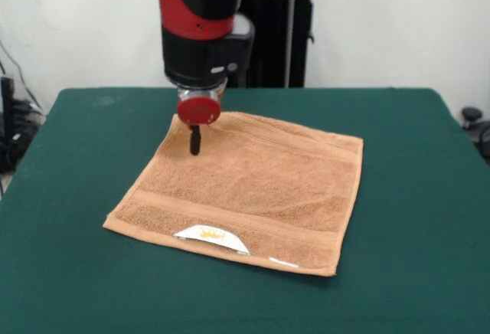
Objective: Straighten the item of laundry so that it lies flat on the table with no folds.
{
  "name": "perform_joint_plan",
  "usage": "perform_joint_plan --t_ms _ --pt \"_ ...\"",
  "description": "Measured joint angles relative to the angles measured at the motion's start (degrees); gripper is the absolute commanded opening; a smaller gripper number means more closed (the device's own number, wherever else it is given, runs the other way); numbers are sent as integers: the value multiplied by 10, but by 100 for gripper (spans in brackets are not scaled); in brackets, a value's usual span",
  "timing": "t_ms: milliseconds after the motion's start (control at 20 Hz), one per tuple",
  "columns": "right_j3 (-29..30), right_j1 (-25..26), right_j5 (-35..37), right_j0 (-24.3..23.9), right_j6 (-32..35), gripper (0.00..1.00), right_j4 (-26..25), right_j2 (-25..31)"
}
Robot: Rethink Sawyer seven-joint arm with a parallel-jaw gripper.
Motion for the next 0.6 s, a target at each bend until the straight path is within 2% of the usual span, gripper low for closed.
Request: perform_joint_plan --t_ms 250,600 --pt "5 -18 -20 9 0 100 2 3" --pt "5 -27 -128 2 0 100 12 34"
